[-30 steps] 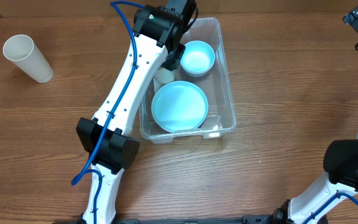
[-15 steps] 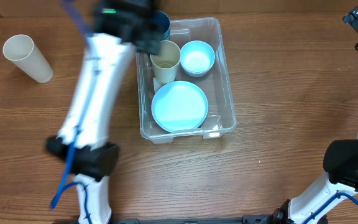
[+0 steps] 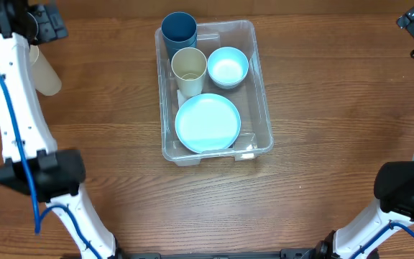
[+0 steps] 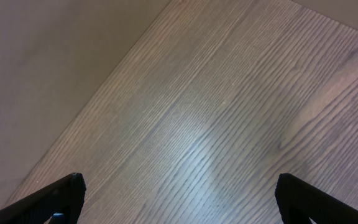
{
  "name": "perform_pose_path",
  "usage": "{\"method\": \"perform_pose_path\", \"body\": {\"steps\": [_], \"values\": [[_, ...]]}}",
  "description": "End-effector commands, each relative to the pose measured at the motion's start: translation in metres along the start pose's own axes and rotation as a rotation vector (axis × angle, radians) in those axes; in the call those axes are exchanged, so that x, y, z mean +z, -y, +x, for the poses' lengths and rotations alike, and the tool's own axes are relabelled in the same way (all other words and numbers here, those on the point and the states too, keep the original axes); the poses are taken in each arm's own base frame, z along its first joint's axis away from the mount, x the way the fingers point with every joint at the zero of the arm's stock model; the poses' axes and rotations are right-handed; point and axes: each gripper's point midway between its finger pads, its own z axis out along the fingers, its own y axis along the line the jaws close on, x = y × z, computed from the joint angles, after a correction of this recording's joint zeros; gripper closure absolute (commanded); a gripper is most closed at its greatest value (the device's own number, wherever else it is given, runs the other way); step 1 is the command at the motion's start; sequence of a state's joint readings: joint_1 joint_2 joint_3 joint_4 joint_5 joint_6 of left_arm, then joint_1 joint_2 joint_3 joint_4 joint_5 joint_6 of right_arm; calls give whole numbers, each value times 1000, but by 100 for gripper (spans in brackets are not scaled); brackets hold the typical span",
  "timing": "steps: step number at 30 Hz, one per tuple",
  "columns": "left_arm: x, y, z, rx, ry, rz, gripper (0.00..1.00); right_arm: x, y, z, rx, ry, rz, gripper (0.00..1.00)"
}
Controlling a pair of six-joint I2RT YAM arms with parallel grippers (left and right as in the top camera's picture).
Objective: Pack container
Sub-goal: 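Release the cup and grasp the last cream cup with the left gripper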
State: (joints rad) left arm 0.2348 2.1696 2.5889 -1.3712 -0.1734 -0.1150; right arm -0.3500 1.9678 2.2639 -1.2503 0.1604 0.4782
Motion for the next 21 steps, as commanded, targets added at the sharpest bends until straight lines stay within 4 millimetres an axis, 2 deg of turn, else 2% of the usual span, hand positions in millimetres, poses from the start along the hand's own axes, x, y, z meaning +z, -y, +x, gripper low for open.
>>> {"method": "perform_pose_path", "body": {"steps": [1,5,8,15,17,20,21], "values": [[52,2,9,115,-68,4,0,-12,-3,-7,8,31,-16,0],[92,6,17,162,-109,3,0,-12,-3,-7,8,31,-16,0],[109,6,22,210,-128,3,0,-12,-3,-7,8,31,-16,0],[149,-16,38,164,-192,32,0,-12,-3,-7,8,31,-16,0],[156,-17,43,147,-207,68,20,-12,-3,-7,8,31,-16,0],[160,-18,47,111,-224,115,77,-12,-3,-7,8,31,-16,0],[160,-18,48,88,-227,122,92,-12,-3,-7,8,31,-16,0]]}}
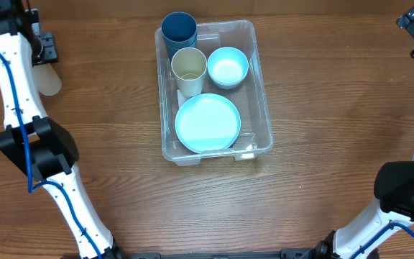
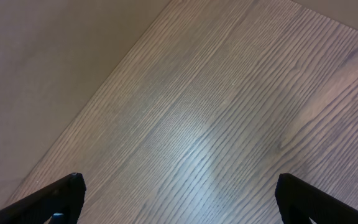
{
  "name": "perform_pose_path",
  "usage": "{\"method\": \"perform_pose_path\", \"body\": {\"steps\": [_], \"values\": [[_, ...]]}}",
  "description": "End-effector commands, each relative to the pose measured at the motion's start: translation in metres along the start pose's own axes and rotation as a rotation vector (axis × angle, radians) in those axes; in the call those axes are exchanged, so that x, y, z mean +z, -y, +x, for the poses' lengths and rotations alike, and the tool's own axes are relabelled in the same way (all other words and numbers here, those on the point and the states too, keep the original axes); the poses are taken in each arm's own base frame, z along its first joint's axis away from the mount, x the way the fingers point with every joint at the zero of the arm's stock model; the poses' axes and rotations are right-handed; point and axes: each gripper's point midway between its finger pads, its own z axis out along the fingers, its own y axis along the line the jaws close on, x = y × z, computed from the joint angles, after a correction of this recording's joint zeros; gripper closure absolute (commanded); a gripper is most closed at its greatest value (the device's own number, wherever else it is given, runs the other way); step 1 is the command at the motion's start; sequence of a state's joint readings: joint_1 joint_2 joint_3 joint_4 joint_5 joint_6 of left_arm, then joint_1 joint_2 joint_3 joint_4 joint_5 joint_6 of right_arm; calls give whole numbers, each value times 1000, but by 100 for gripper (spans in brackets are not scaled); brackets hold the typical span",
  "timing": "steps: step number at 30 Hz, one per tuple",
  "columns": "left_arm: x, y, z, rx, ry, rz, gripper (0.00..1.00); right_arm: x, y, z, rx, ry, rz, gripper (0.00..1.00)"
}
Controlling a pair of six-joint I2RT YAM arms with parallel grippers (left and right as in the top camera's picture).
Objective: Pack container
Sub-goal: 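Release the cup and grasp the last cream cup with the left gripper, then lower the cream cup into the cream cup in the bin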
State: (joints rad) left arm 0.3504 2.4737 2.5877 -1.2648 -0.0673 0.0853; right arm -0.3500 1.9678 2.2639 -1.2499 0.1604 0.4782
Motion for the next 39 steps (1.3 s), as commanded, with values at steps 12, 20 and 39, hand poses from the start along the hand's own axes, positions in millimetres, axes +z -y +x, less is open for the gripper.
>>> {"method": "perform_pose_path", "body": {"steps": [12,20,39], "values": [[-85,52,25,-27,-50,261,96,-12,-3,-7,8,31,-16,0],[-261,122,22,158,284,344,96,-12,-3,-7,8,31,-16,0],[-297,342,111,665,257,552,96,-12,-3,-7,8,31,-16,0]]}}
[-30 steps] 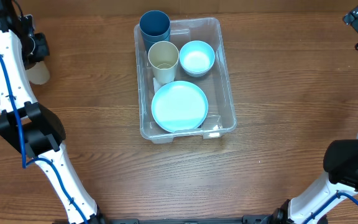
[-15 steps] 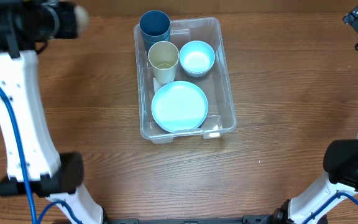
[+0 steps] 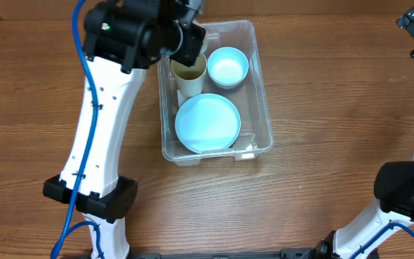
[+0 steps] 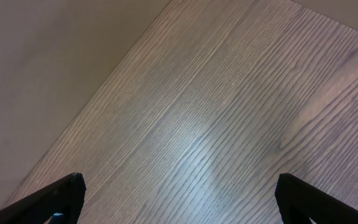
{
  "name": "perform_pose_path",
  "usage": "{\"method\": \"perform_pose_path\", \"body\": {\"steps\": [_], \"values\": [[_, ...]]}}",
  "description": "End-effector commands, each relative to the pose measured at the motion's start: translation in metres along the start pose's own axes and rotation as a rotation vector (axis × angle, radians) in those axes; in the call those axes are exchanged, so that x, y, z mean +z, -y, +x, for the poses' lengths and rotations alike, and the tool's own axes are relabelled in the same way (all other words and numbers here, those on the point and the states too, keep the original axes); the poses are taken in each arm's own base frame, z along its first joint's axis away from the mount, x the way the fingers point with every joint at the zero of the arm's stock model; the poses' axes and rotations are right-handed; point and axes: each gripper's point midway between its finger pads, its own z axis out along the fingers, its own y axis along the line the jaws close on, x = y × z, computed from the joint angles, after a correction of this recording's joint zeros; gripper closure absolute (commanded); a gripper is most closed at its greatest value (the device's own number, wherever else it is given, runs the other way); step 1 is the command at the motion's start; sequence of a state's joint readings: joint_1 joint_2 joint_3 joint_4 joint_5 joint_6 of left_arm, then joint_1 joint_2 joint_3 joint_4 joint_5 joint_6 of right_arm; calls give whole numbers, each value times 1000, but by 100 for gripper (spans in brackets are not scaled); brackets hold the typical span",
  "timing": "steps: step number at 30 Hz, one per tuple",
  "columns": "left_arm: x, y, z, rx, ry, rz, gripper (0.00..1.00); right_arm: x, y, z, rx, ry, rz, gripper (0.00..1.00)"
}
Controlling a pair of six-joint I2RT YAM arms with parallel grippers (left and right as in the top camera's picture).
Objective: Pack container
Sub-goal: 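Lower the cream cup into the cream cup in the bin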
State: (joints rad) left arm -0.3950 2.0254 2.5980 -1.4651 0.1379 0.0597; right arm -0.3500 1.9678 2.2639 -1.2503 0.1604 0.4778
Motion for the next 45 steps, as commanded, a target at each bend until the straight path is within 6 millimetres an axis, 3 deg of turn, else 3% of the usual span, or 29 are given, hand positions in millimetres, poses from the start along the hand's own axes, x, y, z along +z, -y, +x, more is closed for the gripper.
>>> {"method": "perform_pose_path", "body": {"steps": [1,9,16,19,24,28,38,39,42,43,45], "values": [[14,4,4,33,-34,-5,96,-12,-3,-7,9,31,-16,0],[12,-1,27,23,-131,-31,96,-12,-3,-7,8,31,-16,0],[13,-4,23,27,-115,-52,96,-12,-3,-7,8,31,-16,0],[13,-4,22,27,-111,-52,85,-12,-3,-7,9,31,-16,0],[13,-5,21,28,-104,-53,92,-12,-3,-7,8,31,-16,0],[13,-5,20,28,-102,-53,79,-12,-3,-7,8,31,-16,0],[14,-5,18,29,-93,-54,76,-12,-3,-7,9,31,-16,0],[13,-5,18,29,-93,-55,71,-12,-3,-7,9,31,-16,0],[13,-9,18,29,-94,-80,44,-12,-3,-7,8,31,-16,0],[13,-10,18,29,-93,-81,4,-12,-3,-7,8,31,-16,0],[13,-11,18,29,-95,-89,0,-12,-3,-7,8,31,-16,0]]}}
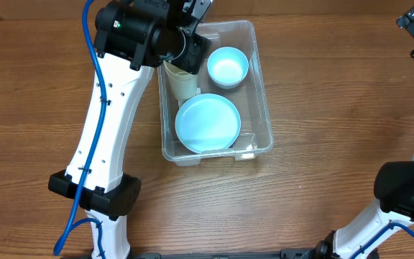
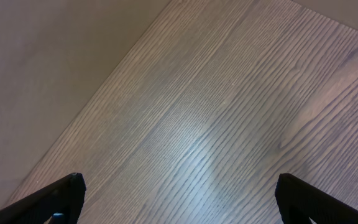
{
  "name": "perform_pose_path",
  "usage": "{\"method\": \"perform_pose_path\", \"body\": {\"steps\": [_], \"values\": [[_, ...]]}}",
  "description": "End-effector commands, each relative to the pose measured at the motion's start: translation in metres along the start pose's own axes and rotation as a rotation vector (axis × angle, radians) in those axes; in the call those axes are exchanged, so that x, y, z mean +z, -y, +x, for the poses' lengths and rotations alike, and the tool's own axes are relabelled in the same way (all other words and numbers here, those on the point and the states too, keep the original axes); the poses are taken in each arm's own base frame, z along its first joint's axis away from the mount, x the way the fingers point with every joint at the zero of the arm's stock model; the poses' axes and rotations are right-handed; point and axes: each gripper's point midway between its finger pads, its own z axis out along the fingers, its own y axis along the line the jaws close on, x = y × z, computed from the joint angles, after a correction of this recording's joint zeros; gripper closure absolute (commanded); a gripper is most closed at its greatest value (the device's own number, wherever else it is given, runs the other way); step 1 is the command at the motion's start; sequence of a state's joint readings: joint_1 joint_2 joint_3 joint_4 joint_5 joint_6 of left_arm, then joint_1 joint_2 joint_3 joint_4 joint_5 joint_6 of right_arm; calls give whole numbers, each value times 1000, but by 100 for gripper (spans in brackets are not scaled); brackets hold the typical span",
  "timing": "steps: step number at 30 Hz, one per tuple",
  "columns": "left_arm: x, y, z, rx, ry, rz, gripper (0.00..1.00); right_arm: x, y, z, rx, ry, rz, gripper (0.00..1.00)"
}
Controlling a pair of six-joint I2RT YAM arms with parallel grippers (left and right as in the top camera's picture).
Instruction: Pack container
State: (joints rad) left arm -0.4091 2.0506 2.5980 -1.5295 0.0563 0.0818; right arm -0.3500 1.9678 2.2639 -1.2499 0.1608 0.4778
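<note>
A clear plastic container point(image 1: 261, 108) stands mid-table. Inside it lie a light-blue plate point(image 1: 207, 122) at the front and a light-blue bowl point(image 1: 227, 66) at the back right. A cream cup point(image 1: 180, 84) shows at the back left, its top covered by my left arm's wrist point(image 1: 153, 32). The left gripper's fingers are hidden under that wrist, so what they hold cannot be made out. A dark blue cup does not show. My right gripper point(image 2: 179, 202) hangs open over bare wood, with nothing between its fingertips point(image 2: 61, 196).
My left arm's white link point(image 1: 103, 129) runs from the near left up to the container's back-left corner. The right arm is at the far right corner. In the right wrist view the table edge point(image 2: 98, 87) runs diagonally, with the floor beyond.
The left wrist has shifted slightly over the container's back-left corner and now covers the cream cup's rim. The cup's side shows where its open mouth showed before. The right gripper is unchanged.
A cream cup lay at the far left by my left gripper at the two oldest moments, with two cups, a bowl and a plate in the container. Then the arm was over the container's back left and the table's left was bare. It stays there now.
</note>
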Motion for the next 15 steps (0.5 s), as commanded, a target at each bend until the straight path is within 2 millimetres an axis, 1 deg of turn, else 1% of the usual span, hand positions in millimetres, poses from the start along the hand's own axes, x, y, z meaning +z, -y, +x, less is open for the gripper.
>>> {"method": "perform_pose_path", "body": {"steps": [1,5,7,8,10,11,15], "values": [[1,-3,-1,2,0,-21,0,-12,-3,-7,9,31,-16,0],[2,2,0,-18,-2,4,0,-12,-3,-7,8,31,-16,0],[1,15,8,-86,-37,71,0,-12,-3,-7,8,31,-16,0],[1,16,9,-88,-41,80,0,-12,-3,-7,8,31,-16,0],[1,15,9,-88,-41,74,0,-12,-3,-7,9,31,-16,0],[1,11,11,-90,-51,54,0,-12,-3,-7,8,31,-16,0],[-2,-1,37,-94,-153,-22,0,-12,-3,-7,8,31,-16,0]]}}
